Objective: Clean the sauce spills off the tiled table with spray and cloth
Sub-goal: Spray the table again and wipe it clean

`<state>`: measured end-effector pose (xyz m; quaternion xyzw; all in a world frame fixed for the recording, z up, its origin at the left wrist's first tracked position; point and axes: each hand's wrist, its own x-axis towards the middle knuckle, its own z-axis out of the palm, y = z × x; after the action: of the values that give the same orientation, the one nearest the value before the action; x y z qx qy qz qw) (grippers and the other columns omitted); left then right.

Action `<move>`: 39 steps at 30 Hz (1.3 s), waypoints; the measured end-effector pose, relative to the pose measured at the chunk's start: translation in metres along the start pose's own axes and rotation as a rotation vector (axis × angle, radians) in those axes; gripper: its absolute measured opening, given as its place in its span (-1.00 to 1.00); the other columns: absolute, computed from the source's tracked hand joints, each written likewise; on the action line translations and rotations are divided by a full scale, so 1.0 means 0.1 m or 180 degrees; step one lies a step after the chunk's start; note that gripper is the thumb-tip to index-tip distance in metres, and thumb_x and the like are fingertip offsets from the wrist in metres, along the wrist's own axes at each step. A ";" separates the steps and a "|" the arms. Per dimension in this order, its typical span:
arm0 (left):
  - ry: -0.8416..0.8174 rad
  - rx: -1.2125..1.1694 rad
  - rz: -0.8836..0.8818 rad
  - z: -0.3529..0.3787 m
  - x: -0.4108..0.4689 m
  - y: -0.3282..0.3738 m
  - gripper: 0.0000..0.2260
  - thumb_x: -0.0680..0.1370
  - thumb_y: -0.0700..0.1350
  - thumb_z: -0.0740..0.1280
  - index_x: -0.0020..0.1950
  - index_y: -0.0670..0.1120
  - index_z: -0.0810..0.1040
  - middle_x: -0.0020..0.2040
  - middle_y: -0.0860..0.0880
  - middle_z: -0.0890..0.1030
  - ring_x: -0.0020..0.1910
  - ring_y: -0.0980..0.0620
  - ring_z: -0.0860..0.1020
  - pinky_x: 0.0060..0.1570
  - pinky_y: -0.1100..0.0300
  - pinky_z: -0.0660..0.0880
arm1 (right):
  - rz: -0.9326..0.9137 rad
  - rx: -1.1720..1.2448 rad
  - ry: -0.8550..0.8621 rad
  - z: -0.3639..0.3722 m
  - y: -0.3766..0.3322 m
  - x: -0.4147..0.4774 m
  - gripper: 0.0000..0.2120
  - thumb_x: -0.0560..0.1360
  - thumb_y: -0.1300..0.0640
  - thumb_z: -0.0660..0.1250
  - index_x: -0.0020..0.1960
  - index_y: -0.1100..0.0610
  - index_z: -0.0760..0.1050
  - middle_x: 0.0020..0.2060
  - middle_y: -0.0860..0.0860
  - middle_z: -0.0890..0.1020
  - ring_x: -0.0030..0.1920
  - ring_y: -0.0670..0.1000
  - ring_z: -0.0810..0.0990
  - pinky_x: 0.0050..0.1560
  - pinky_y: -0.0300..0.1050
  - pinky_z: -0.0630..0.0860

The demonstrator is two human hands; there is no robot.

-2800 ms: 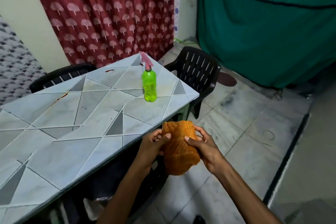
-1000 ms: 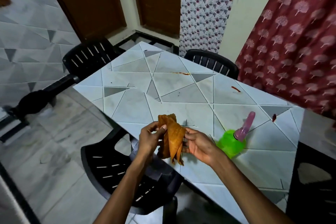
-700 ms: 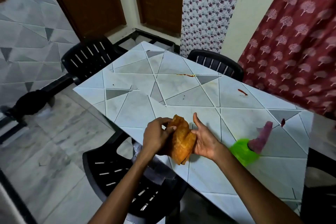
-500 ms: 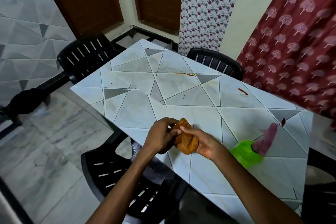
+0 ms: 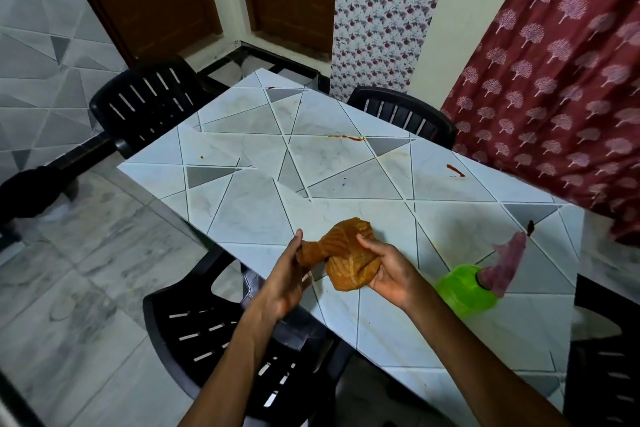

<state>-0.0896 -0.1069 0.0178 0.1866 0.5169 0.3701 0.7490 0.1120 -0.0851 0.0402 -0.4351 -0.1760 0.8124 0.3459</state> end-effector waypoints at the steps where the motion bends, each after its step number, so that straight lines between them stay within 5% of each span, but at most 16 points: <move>1: 0.0068 -0.0027 0.0170 0.05 0.00 0.03 -0.45 0.53 0.34 0.19 0.32 -0.01 0.55 0.25 0.03 0.63 0.30 0.11 0.51 0.36 0.07 0.26 | -0.0035 -0.0012 0.0008 -0.01 -0.01 -0.03 -0.61 0.59 0.09 0.28 0.34 0.26 0.52 0.26 0.23 0.62 0.19 0.17 0.66 0.34 0.14 0.50; 5: 0.0009 -0.0123 0.0762 0.07 0.03 0.14 -0.63 0.62 0.17 0.21 0.30 -0.01 0.55 0.29 -0.07 0.60 0.26 0.03 0.57 0.26 0.07 0.44 | -0.0182 -0.0233 0.0086 -0.01 -0.03 -0.12 -0.72 0.61 0.17 0.28 0.28 0.21 0.55 0.20 0.22 0.66 0.16 0.18 0.67 0.23 0.14 0.58; 12: -0.0301 0.0698 0.0862 0.06 0.01 0.19 -0.44 0.44 -0.06 0.52 0.40 0.01 0.44 0.26 -0.08 0.62 0.23 -0.11 0.60 0.20 -0.11 0.55 | -0.0351 -0.0487 0.0173 -0.03 -0.04 -0.18 -0.68 0.60 0.16 0.31 0.33 0.20 0.54 0.21 0.19 0.66 0.23 0.19 0.64 0.26 0.14 0.56; 18: -0.0419 0.0976 0.0766 0.06 -0.06 0.28 -0.43 0.47 -0.17 0.50 0.43 0.05 0.40 0.24 -0.07 0.62 0.18 -0.06 0.63 0.19 -0.04 0.56 | -0.0546 -0.0842 0.0561 -0.13 -0.09 -0.12 -0.72 0.58 0.13 0.37 0.25 0.22 0.61 0.11 0.19 0.70 0.16 0.19 0.68 0.30 0.26 0.52; 23: -0.0444 0.0814 0.0821 0.05 -0.07 0.40 -0.44 0.45 -0.27 0.49 0.41 0.01 0.46 0.23 -0.12 0.63 0.17 -0.13 0.63 0.19 -0.10 0.56 | -0.0536 -0.0725 0.0404 -0.09 -0.17 -0.11 -0.72 0.58 0.29 0.32 0.28 0.21 0.55 0.15 0.18 0.69 0.20 0.17 0.65 0.28 0.12 0.55; 27: -0.0300 0.0794 0.1196 0.08 -0.10 0.53 -0.59 0.46 -0.37 0.41 0.28 -0.12 0.57 0.13 -0.15 0.67 0.10 -0.11 0.65 0.05 0.04 0.60 | -0.0817 -0.0788 0.0181 0.00 -0.31 -0.10 -0.64 0.54 0.45 0.26 0.23 0.12 0.55 0.09 0.11 0.71 0.16 0.10 0.66 0.27 0.07 0.54; 30: -0.0005 0.1000 0.1476 0.09 -0.14 0.59 -0.77 0.46 -0.40 0.38 -0.01 -0.13 0.69 -0.11 -0.10 0.72 -0.13 -0.04 0.68 -0.17 0.12 0.58 | -0.0991 -0.0794 0.0200 0.05 -0.38 -0.12 -0.61 0.52 0.54 0.19 0.14 0.16 0.57 -0.03 0.07 0.73 0.02 0.04 0.70 0.10 -0.09 0.61; 33: 0.0250 0.1294 0.1743 0.13 -0.15 0.58 -0.66 0.48 -0.45 0.30 -0.24 -0.06 0.71 -0.28 -0.08 0.70 -0.33 0.02 0.65 -0.35 0.18 0.54 | -0.1017 -0.0818 0.0283 0.04 -0.36 -0.09 -0.57 0.47 0.60 0.11 0.07 0.21 0.59 -0.08 0.11 0.72 0.01 0.09 0.68 0.09 -0.08 0.61; 39: -0.0082 0.1905 0.2855 0.17 -0.23 0.59 -0.56 0.40 -0.43 0.35 -0.25 0.14 0.71 -0.09 0.08 0.69 -0.18 0.07 0.65 -0.36 0.14 0.52 | -0.1361 -0.1094 0.0417 -0.02 -0.30 -0.06 -0.50 0.44 0.61 0.12 0.05 0.17 0.65 -0.04 0.10 0.72 0.04 0.11 0.66 0.07 0.00 0.58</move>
<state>-0.0996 -0.0832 0.0785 0.5988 0.4602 0.4878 0.4378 0.1283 -0.0684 0.0597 -0.4920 -0.3762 0.6494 0.4413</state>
